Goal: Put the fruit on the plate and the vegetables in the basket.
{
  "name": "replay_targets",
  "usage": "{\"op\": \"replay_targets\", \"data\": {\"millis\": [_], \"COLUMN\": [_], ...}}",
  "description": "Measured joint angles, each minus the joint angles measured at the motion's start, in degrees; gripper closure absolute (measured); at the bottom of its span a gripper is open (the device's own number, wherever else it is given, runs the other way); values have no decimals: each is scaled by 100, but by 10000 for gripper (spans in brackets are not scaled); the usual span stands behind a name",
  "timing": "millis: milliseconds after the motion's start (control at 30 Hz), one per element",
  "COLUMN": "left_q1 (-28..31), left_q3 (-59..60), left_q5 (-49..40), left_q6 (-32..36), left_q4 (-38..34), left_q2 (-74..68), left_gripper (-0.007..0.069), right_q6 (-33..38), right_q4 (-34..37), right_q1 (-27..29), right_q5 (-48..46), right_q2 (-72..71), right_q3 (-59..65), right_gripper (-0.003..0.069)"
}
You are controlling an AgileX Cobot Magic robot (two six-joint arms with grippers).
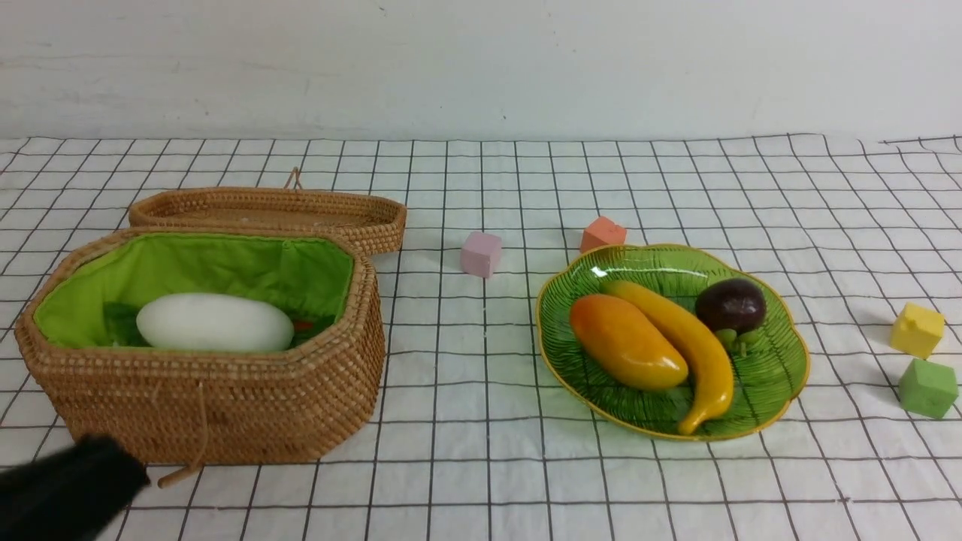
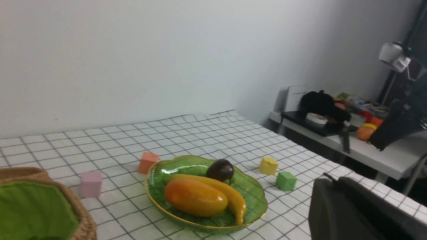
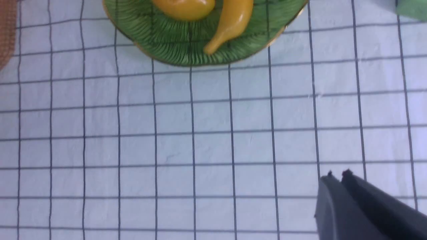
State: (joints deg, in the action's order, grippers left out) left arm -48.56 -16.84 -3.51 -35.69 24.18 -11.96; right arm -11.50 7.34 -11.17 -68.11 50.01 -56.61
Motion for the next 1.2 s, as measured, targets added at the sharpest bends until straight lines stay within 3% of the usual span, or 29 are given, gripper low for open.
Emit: {"op": "replay_targets", "data": {"millis": [100, 300, 500, 933, 1067, 1200], "left_q1": [0, 0, 0, 0, 0, 0], "left_q3": [471, 769, 774, 774, 774, 774], "left_q5": [447, 538, 257, -166, -174, -235], "left_q6": [-10, -22, -22, -22, -22, -22], "left_q4": [5, 22, 27, 27, 27, 27], "left_q2": [50, 50, 50, 50, 50, 50], "left_gripper": [637, 637, 637, 637, 637, 637], "right_q6": [-229, -374, -422, -321, 125, 939], "right_q4": [36, 36, 149, -8, -49, 51], "right_q1": [0, 0, 0, 0, 95, 740], "right_q5": [0, 257, 790, 995, 2038, 3610], "right_q2": [-1336, -3064, -3300, -3303, -3409, -4048], "right_q3": [797, 1710, 1999, 2023, 2425, 4068], "right_gripper": [637, 637, 629, 608, 650, 667]}}
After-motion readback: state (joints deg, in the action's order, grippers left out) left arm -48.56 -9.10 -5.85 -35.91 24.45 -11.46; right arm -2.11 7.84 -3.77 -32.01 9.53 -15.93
